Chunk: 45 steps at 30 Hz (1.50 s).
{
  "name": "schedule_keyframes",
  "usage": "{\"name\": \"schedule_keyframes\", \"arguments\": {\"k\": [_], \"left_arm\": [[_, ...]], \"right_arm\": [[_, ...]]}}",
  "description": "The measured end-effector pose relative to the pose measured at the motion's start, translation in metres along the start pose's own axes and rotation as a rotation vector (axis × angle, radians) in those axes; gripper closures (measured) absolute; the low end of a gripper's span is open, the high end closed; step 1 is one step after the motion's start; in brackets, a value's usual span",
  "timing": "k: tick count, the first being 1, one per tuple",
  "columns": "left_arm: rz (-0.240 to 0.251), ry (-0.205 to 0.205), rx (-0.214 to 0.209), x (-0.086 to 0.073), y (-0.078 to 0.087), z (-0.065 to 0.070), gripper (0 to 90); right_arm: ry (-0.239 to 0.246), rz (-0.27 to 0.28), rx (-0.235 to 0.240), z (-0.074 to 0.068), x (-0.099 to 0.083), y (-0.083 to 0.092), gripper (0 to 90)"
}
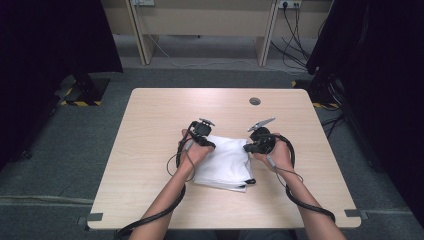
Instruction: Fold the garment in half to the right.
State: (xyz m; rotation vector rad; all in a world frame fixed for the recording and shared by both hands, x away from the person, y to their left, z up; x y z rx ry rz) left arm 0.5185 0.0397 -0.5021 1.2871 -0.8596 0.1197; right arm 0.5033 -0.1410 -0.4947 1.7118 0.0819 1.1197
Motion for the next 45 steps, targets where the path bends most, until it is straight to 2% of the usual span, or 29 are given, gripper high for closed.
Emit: {"name": "schedule_keyframes", "arguments": {"k": [2,3,4,5,8,9,10,11,13,14,15,16,23,30,36,41,45], "left_arm": [[0.008,0.000,0.001,0.001,0.003,-0.001,53.9],[0.016,0.003,0.003,0.002,0.006,-0.002,53.9],[0.016,0.003,0.003,0.002,0.006,-0.002,53.8],[0.016,0.003,0.003,0.002,0.006,-0.002,53.8],[0.023,0.003,0.002,0.003,0.008,-0.002,53.8],[0.027,0.003,0.003,0.003,0.010,-0.002,53.8],[0.027,0.003,0.003,0.003,0.010,-0.002,53.8],[0.027,0.003,0.003,0.003,0.010,-0.002,53.8],[0.026,0.003,0.004,0.002,0.011,-0.003,53.7],[0.025,0.008,0.005,0.001,0.011,-0.004,53.7],[0.025,0.008,0.005,0.001,0.011,-0.004,53.8],[0.025,0.008,0.005,0.001,0.011,-0.004,53.8],[0.030,0.015,0.008,0.001,0.010,-0.005,53.7],[0.036,0.026,0.013,0.000,0.012,-0.009,53.5],[0.051,0.040,0.034,-0.003,0.018,-0.019,52.7],[0.066,0.039,0.048,-0.006,0.027,-0.026,51.7],[0.078,0.023,0.038,-0.014,0.036,-0.023,51.5]], "right_arm": [[0.000,0.000,0.000,0.000,0.000,0.000,83.7],[0.011,0.048,-0.017,-0.002,0.005,0.009,78.3],[0.011,0.048,-0.017,-0.002,0.005,0.009,78.3],[0.046,0.089,0.001,-0.014,0.008,0.022,78.3],[0.046,0.089,0.001,-0.014,0.008,0.022,76.8],[0.082,0.084,0.059,-0.030,0.005,0.028,75.1],[0.082,0.084,0.059,-0.030,0.005,0.028,75.1],[0.123,0.033,0.124,-0.046,-0.007,0.029,73.1],[0.123,0.033,0.124,-0.046,-0.007,0.029,73.1],[0.150,-0.017,0.158,-0.055,-0.019,0.028,72.2],[0.150,-0.017,0.158,-0.055,-0.019,0.028,72.2],[0.170,-0.051,0.165,-0.060,-0.028,0.025,72.2],[0.173,-0.069,0.144,-0.059,-0.033,0.014,71.2],[0.173,-0.038,0.107,-0.055,-0.027,0.006,71.7],[0.148,-0.004,0.065,-0.052,-0.016,-0.005,72.7],[0.102,0.026,0.036,-0.053,-0.008,-0.014,73.5],[0.088,0.041,0.042,-0.054,-0.007,-0.008,70.3]]}}
Point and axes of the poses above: each handheld gripper's, and its own axes: y roughly backward along the jaws, x roughly out of its top, z roughly to its right, the point moved 7 cm from there along -y, roughly forward along the jaws, and after that the axes turned 5 degrees about z, right-handed, at the moved point
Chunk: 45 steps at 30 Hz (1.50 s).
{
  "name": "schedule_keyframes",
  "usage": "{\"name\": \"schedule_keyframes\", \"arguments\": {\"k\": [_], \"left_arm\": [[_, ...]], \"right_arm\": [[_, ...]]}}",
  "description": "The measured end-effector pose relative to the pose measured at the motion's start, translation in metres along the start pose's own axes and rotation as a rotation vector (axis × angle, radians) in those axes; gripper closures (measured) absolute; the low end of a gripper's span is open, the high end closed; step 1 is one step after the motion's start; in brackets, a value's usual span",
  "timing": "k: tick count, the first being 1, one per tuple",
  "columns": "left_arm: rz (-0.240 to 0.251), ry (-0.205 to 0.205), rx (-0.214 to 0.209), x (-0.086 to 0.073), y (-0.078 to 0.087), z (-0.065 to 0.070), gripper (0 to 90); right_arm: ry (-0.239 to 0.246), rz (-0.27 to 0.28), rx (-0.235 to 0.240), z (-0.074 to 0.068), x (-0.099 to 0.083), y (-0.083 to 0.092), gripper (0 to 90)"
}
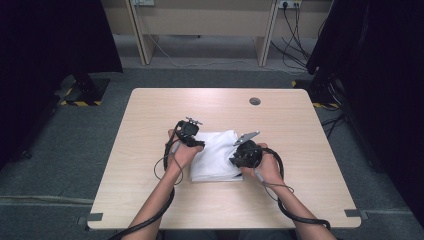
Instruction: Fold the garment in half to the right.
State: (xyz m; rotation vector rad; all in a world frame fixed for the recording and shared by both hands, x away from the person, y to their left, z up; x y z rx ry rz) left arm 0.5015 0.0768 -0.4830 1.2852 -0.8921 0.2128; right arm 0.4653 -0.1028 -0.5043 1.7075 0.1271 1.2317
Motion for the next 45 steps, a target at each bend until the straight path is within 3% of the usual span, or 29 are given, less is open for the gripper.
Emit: {"name": "schedule_keyframes", "arguments": {"k": [4,9,17,26,30,35,38,45], "left_arm": [[0.001,-0.011,-0.019,-0.012,0.008,0.006,50.7],[0.006,-0.023,-0.039,-0.028,0.019,0.016,50.0],[-0.014,-0.072,-0.059,-0.055,0.024,0.035,49.7],[-0.021,-0.062,-0.011,-0.051,0.014,0.021,49.5],[-0.014,-0.046,-0.015,-0.049,0.013,0.016,49.3],[0.026,-0.028,-0.014,-0.047,0.018,0.008,46.6],[0.058,-0.021,-0.016,-0.048,0.025,0.006,44.9],[0.099,-0.016,-0.023,-0.051,0.037,0.003,40.2]], "right_arm": [[0.010,0.020,0.029,-0.004,-0.005,0.022,72.3],[0.033,-0.003,0.061,-0.012,-0.021,0.035,75.5],[0.040,-0.026,0.075,-0.022,-0.039,0.027,75.7],[0.042,-0.009,0.081,-0.030,-0.034,0.020,75.4],[0.047,0.002,0.086,-0.030,-0.029,0.017,71.5],[0.046,0.078,0.069,-0.021,-0.023,0.027,59.5],[0.037,0.133,0.042,-0.009,-0.021,0.040,54.3],[-0.016,0.180,-0.027,0.024,-0.028,0.068,46.5]]}}
Point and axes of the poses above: each handheld gripper's, and its own axes: y roughly backward along the jaws, x roughly out of its top, z roughly to its right, the point moved 7 cm from there along -y, roughly forward along the jaws, and after that the axes turned 5 degrees about z, right-handed, at the moved point
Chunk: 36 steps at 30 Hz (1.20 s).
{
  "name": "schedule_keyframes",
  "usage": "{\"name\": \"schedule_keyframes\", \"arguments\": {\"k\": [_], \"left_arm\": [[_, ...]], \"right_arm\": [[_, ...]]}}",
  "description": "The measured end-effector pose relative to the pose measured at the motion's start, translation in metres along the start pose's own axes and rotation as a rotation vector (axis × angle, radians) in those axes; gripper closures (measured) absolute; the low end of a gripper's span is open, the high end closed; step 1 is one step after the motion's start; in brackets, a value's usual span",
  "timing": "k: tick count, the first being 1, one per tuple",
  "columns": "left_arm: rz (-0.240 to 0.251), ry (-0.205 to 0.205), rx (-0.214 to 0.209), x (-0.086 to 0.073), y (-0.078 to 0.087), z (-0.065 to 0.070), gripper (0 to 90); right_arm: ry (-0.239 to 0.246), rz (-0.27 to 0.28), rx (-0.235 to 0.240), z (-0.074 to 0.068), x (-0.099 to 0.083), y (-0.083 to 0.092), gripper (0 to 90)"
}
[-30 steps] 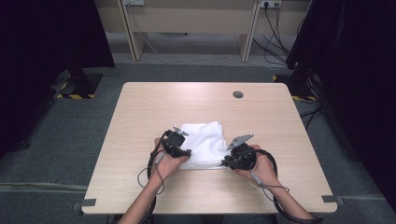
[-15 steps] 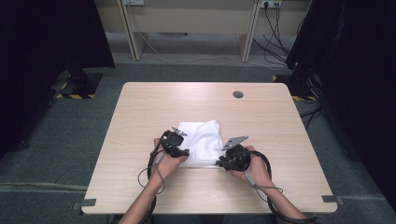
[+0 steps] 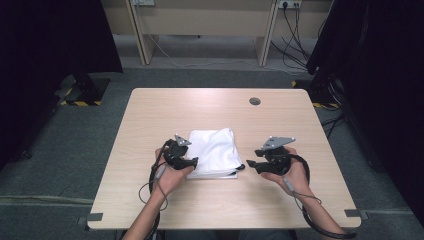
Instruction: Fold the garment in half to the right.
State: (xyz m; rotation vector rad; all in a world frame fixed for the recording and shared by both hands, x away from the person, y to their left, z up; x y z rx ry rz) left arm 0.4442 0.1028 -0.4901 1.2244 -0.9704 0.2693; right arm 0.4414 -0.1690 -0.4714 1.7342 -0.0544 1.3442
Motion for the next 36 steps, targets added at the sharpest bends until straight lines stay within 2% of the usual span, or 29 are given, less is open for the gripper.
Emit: {"name": "schedule_keyframes", "arguments": {"k": [8,15,23,31,36], "left_arm": [[0.042,0.016,0.022,-0.004,0.021,-0.012,34.1],[0.097,0.043,0.049,-0.010,0.043,-0.026,31.0],[0.156,0.063,0.085,-0.020,0.064,-0.042,29.1],[0.214,0.085,0.123,-0.038,0.084,-0.057,28.1],[0.241,0.088,0.147,-0.052,0.091,-0.064,27.7]], "right_arm": [[-0.046,0.028,-0.078,0.029,-0.019,0.031,41.6],[-0.104,0.063,-0.133,0.046,-0.034,0.056,37.8],[-0.143,0.092,-0.178,0.054,-0.046,0.074,35.8],[-0.201,0.140,-0.233,0.061,-0.059,0.092,34.1],[-0.224,0.157,-0.256,0.062,-0.071,0.098,33.0]]}}
Point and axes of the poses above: each handheld gripper's, and its own axes: y roughly backward along the jaws, x roughly out of its top, z roughly to its right, the point moved 7 cm from there along -y, roughly forward along the jaws, and after that the axes turned 5 degrees about z, right-handed, at the moved point
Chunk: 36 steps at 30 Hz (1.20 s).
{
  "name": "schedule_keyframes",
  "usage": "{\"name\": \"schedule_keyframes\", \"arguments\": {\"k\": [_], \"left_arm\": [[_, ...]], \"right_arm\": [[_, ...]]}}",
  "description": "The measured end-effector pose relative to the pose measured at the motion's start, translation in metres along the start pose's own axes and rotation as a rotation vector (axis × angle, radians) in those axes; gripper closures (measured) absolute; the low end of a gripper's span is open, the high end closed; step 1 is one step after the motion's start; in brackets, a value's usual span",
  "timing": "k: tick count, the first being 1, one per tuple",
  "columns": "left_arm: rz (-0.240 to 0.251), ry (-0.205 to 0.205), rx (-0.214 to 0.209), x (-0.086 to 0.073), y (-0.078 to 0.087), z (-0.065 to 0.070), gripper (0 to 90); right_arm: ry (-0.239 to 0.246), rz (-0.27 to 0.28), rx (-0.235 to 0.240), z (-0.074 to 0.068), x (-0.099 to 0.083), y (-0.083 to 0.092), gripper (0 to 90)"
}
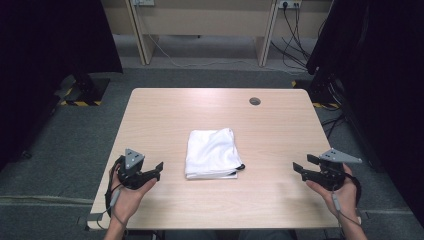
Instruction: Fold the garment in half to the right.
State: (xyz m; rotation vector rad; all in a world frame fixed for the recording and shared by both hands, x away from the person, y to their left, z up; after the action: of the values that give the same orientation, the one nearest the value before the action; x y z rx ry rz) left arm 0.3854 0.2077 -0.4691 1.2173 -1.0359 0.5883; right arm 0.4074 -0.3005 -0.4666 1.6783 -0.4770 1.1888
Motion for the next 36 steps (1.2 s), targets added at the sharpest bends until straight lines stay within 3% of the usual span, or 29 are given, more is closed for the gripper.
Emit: {"name": "schedule_keyframes", "arguments": {"k": [8,24,36], "left_arm": [[0.015,0.015,0.030,-0.016,0.005,-0.012,27.7],[0.037,0.044,0.066,-0.037,0.000,-0.027,27.1],[0.041,0.023,0.072,-0.047,-0.012,-0.029,26.9]], "right_arm": [[-0.039,0.043,-0.042,0.011,-0.012,0.007,31.4],[-0.083,0.048,-0.089,0.024,-0.035,0.011,31.3],[-0.114,0.064,-0.121,0.030,-0.049,0.011,31.3]]}}
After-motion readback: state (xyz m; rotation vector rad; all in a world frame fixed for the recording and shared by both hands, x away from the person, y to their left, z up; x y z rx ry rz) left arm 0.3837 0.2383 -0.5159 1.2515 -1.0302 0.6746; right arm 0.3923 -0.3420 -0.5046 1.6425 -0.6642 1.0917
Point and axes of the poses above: each handheld gripper's, and its own axes: y roughly backward along the jaws, x roughly out of its top, z roughly to its right, the point moved 7 cm from there along -y, roughly forward along the jaws, and after that the axes turned 5 degrees about z, right-handed, at the moved point
